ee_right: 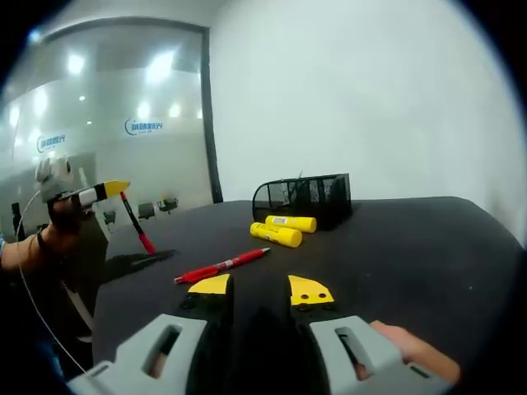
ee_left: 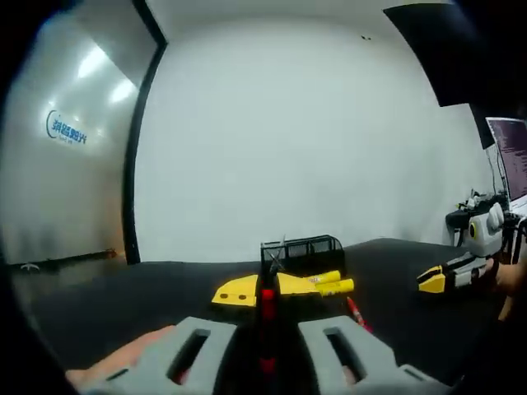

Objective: Pick up pens and glue sticks and place them into the holder.

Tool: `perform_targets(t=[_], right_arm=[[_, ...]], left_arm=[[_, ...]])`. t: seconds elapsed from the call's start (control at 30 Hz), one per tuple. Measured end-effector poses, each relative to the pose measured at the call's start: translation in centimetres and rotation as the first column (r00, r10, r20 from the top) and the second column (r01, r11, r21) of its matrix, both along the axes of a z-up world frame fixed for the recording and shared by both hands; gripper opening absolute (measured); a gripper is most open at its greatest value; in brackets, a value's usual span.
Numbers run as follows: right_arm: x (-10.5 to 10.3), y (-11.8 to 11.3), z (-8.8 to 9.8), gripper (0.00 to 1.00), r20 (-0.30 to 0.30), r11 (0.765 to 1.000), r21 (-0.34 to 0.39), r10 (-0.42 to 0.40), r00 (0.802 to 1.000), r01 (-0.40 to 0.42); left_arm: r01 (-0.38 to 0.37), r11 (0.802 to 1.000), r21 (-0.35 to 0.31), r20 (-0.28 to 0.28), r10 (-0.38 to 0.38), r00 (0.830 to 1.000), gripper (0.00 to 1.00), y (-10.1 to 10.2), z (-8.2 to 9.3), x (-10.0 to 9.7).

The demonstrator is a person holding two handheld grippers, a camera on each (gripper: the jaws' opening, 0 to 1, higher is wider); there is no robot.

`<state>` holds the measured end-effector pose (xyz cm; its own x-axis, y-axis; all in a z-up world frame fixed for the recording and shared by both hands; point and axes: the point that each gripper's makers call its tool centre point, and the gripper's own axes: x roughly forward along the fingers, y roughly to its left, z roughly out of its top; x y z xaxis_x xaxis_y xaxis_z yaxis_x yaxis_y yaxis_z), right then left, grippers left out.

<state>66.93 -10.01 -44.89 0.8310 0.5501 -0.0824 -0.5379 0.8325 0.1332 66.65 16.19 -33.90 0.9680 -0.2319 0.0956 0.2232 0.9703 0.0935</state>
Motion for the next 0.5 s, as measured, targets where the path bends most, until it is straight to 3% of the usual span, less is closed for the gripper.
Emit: perform_targets(t=[0.27,0.5], right_arm=[[0.0,0.0,-0.1,0.22,-0.002,1.000,-0.001,-0.002,1.000,0.002],[0.0,0.0,-0.2,0.22,-0.004,1.000,-0.005,-0.004,1.000,0.004]], left_arm=[[-0.002,1.000,-0.016,-0.033,0.002,0.999,0.06,0.2,-1.7,1.4],[-0.012,0.999,-0.039,-0.009,0.012,1.000,0.06,0.3,-1.7,1.6]])
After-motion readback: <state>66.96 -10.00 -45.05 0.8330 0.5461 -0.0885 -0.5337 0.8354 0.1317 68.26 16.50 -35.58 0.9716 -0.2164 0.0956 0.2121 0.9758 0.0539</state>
